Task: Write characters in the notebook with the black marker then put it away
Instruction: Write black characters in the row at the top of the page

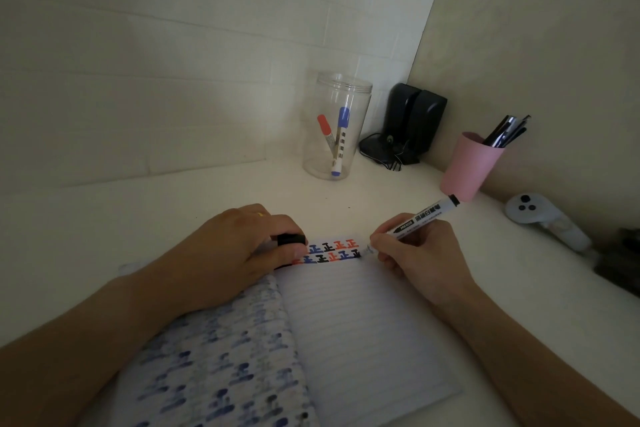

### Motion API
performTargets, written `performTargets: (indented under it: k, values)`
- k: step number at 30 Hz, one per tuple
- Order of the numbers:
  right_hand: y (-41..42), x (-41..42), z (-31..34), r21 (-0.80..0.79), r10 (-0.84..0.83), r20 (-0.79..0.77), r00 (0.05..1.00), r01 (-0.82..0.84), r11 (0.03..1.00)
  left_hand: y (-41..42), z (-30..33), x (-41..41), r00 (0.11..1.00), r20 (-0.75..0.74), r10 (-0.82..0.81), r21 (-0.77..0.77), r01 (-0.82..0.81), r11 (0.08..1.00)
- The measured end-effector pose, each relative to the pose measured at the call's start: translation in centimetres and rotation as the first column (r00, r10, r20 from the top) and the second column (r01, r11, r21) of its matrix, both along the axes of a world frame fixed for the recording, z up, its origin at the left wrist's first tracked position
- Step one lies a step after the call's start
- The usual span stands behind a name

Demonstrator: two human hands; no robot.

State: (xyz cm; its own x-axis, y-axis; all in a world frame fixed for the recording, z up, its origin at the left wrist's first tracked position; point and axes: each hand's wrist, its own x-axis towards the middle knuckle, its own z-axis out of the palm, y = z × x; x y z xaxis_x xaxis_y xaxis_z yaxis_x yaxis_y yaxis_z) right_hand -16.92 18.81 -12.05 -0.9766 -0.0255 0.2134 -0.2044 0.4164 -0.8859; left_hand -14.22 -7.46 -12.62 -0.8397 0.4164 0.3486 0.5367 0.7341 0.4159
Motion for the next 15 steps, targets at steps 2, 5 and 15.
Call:
performTargets:
  k: [2,5,15]
  values:
    - [0.1,-0.2,-0.1,0.002,-0.039,0.003,0.999,0.039,0.999,0.0,0.0,0.0,1.000,0.000,-0.002,-0.004,0.002,1.000]
    - [0.1,-0.3,-0.2,0.016,-0.052,-0.002,0.999,0.052,0.999,0.0,0.1,0.1,1.000,-0.004,0.007,-0.016,-0.007,1.000]
    - [-1.8,-1.0,2.9,-0.369,-0.047,0.104,0.993,0.083,0.926,0.3,0.8,1.0,0.997,-0.026,0.066,-0.052,-0.067,0.996]
